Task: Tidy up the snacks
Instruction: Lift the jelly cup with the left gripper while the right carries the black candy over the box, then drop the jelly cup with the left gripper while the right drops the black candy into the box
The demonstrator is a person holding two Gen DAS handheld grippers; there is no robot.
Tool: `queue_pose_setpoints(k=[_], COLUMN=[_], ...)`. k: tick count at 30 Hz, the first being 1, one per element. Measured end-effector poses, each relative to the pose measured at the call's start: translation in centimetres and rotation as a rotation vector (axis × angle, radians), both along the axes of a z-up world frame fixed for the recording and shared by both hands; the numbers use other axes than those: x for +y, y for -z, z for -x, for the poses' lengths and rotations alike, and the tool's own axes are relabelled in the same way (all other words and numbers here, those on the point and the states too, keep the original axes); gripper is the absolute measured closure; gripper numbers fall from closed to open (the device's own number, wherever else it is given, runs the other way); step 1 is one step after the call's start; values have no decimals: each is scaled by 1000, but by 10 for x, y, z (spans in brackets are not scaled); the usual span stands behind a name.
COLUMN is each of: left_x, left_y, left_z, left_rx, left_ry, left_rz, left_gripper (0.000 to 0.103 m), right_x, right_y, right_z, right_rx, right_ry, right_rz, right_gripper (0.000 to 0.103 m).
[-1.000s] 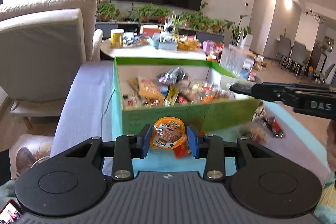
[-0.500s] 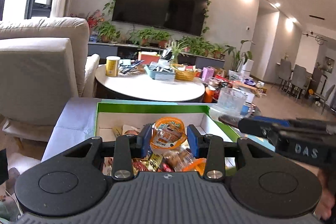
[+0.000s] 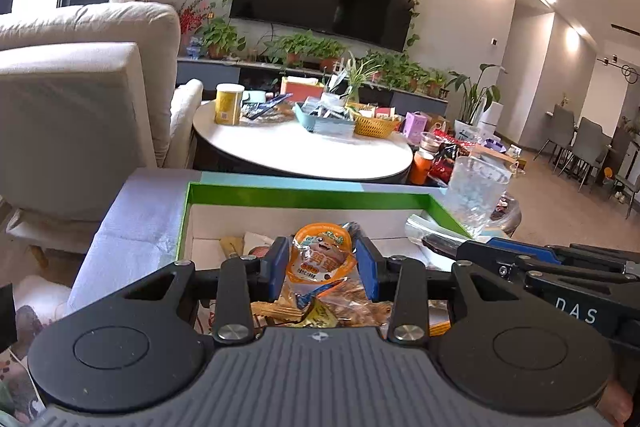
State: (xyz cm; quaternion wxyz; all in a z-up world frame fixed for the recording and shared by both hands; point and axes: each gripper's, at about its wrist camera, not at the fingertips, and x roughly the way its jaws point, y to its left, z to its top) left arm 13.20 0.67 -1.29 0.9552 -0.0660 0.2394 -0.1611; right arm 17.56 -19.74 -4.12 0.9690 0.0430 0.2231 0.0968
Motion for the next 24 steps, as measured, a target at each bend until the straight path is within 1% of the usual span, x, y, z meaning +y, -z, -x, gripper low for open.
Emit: queue_pose_setpoints(k=[8,20,24], left_x=[-1,-4,-5], left_y=[9,11,14], left_z=[-9,-14,-18], left_rx=[35,54,88], left_ry=[-9,-14,-25], left_rz=[-7,-11,-21], left_gripper=[68,68,68], right_x=[3,4,4], right_y=[6,6,8], right_z=[-6,-11,-13], right_rx=[27,43,49], right_ry=[-3,7,12], right_rz=[-3,-9,-12], right_gripper=[68,68,67])
